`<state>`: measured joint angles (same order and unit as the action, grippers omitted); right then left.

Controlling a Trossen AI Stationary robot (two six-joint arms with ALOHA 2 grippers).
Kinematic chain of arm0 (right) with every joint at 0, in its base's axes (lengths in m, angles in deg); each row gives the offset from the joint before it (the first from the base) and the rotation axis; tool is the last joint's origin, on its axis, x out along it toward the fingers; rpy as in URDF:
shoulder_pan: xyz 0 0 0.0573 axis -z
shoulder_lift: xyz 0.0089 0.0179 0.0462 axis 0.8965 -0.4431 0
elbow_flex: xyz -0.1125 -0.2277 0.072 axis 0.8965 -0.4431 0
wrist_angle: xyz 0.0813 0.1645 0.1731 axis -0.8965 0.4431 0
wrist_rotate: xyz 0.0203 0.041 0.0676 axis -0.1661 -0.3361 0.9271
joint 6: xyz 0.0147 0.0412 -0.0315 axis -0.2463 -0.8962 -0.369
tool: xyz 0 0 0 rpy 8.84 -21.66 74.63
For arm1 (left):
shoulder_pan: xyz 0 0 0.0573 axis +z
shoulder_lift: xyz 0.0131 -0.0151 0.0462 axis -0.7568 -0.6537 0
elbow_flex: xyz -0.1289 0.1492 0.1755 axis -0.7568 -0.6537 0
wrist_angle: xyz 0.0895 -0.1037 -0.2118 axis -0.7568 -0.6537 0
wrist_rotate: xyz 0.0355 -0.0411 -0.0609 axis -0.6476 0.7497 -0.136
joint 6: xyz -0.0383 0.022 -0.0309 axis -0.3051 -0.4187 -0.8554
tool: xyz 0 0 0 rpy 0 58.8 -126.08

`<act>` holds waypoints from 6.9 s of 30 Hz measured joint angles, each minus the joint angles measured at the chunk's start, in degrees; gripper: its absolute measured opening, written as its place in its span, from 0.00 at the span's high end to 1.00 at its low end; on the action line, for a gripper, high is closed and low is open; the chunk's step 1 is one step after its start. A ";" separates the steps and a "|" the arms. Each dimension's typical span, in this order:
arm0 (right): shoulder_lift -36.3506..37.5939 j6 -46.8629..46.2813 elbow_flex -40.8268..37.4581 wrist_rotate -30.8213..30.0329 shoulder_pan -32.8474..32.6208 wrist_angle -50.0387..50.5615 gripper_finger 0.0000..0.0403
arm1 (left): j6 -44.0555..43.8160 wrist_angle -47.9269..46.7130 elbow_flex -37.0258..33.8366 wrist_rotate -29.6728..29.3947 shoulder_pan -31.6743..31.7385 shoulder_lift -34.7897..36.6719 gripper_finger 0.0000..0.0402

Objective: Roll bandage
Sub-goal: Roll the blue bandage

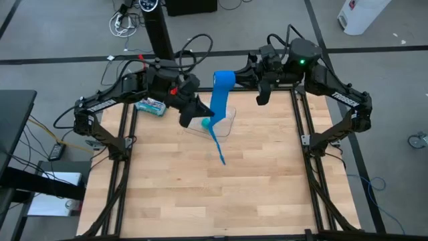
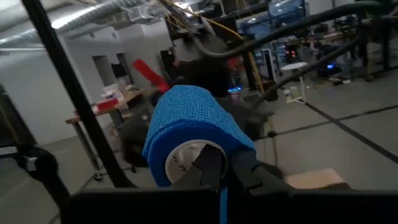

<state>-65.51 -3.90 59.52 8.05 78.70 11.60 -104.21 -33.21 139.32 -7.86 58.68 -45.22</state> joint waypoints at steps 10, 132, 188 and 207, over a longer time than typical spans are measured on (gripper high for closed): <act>-0.03 7.16 -0.01 -2.04 2.11 7.73 1.00 | -6.32 3.37 0.00 6.03 -0.16 -0.02 0.99; 4.82 -14.69 0.02 -3.14 3.00 -2.09 1.00 | 0.74 1.79 0.00 -6.21 4.98 -0.13 0.63; 2.03 -14.28 -0.01 -5.12 4.49 -5.22 1.00 | -2.03 0.63 -0.02 12.36 2.98 -1.31 0.99; 5.55 -14.41 0.04 -3.31 11.35 2.35 1.00 | -10.18 7.55 -0.02 18.84 -0.92 -1.14 0.98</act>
<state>-59.96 -18.31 59.56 4.74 90.05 13.96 -114.39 -25.66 139.30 10.98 57.76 -46.35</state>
